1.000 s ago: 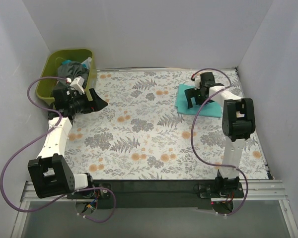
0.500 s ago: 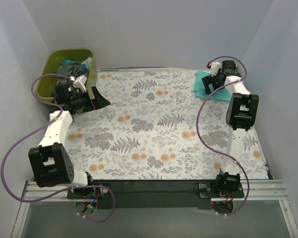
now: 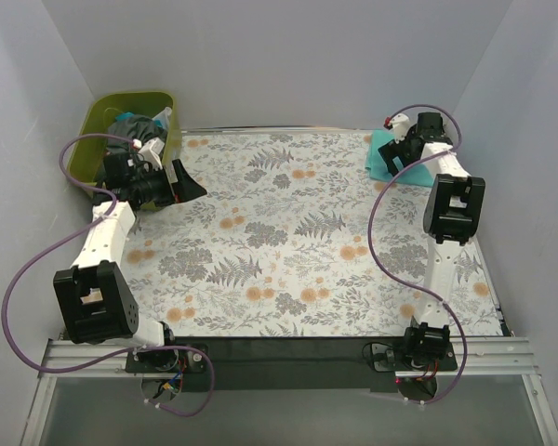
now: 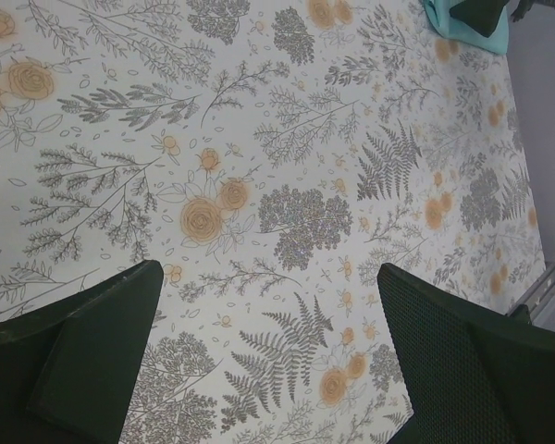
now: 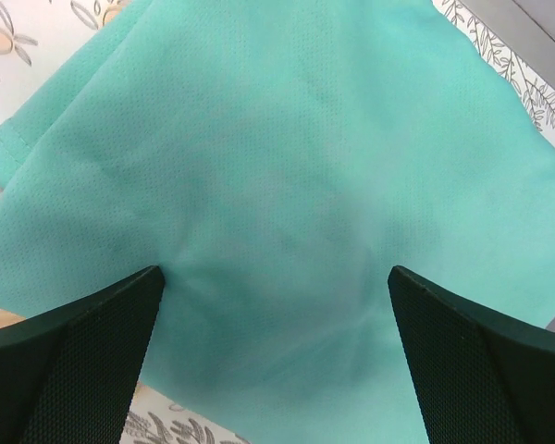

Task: Fold and stack the t-shirts

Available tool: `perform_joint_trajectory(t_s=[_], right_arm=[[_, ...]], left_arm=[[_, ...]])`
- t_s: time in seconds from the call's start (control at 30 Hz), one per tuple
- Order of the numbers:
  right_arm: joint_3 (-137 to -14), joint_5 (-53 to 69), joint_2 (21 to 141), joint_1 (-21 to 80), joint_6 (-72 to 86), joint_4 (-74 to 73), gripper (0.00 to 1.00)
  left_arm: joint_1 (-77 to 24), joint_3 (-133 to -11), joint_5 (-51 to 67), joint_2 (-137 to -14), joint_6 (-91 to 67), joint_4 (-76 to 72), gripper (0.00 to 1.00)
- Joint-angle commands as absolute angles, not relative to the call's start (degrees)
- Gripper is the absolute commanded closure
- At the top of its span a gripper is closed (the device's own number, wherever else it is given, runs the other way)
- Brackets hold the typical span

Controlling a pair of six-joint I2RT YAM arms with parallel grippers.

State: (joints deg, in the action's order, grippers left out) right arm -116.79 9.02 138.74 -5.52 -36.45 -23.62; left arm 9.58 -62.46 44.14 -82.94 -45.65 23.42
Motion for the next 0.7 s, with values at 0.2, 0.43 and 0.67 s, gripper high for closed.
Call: perform_joint_trajectory(t_s=[0.2, 0.43, 0.67], right_arm=[[-105.7, 15.5, 126.8, -8.1, -44.5, -28.8, 0.02], [-109.2, 16.4, 122.6, -8.0, -36.6, -29.3, 0.02], [-108.4, 10.3, 123.3, -7.9, -26.9, -30.9, 0.02]], left_arm=[[9.6, -64.2, 46.8, -81.5, -45.0, 23.3, 0.04], [9.6, -64.7, 46.8, -81.7, -45.5, 22.2, 0.03], [9.6, -64.3, 45.9, -81.9, -45.2, 21.8, 0.03]])
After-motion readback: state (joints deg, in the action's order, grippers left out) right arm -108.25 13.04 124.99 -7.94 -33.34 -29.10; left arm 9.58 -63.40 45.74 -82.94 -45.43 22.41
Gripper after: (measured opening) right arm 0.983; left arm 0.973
